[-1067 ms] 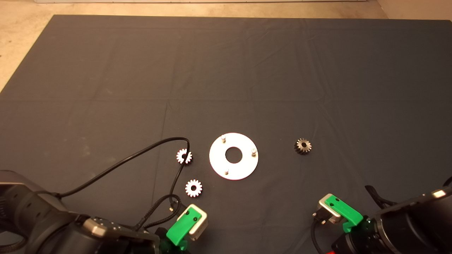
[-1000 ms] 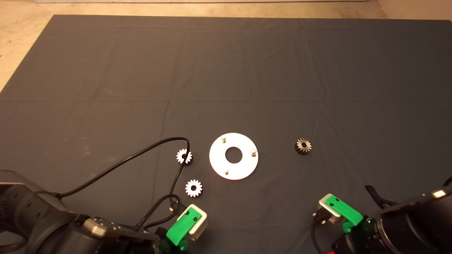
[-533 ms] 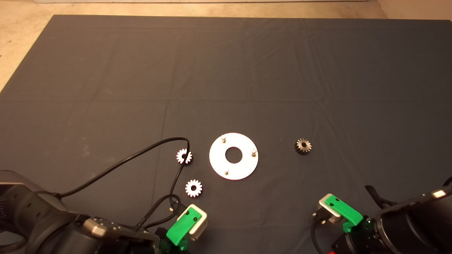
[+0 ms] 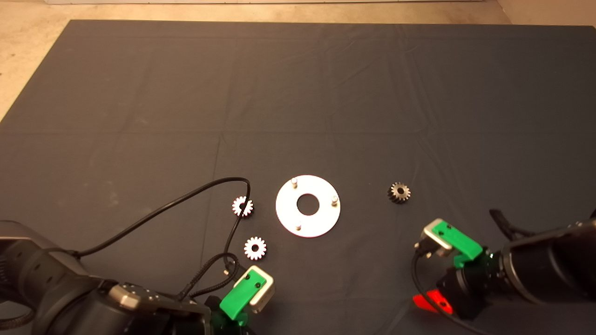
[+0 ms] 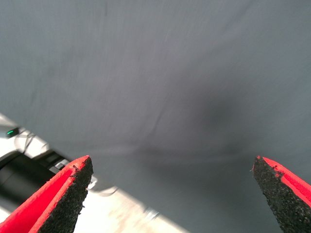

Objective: Install three planetary gears onto the carrier pins

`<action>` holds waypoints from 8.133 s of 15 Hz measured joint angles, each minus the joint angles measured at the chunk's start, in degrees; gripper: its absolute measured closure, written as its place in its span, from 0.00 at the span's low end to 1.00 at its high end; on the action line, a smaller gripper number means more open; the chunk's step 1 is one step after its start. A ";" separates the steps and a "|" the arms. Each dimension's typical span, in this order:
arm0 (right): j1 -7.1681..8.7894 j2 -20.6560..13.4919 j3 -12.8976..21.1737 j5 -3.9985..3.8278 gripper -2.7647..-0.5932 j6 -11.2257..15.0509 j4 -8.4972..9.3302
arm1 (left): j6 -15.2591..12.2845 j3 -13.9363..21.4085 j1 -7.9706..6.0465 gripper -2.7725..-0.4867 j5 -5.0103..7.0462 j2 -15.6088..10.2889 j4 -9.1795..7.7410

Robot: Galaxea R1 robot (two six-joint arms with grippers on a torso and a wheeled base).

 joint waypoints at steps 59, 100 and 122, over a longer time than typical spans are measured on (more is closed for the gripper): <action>4.40 4.50 -31.59 11.53 0.14 -24.07 10.31 | -2.21 0.00 -1.53 0.05 0.03 9.69 -0.04; 3.12 7.13 -37.61 11.63 0.77 -28.12 10.30 | -2.21 0.00 -1.55 0.05 0.02 11.08 -0.04; 3.12 7.11 -37.66 14.35 0.67 -28.91 10.25 | -2.21 0.00 -1.52 0.05 0.02 11.26 -0.04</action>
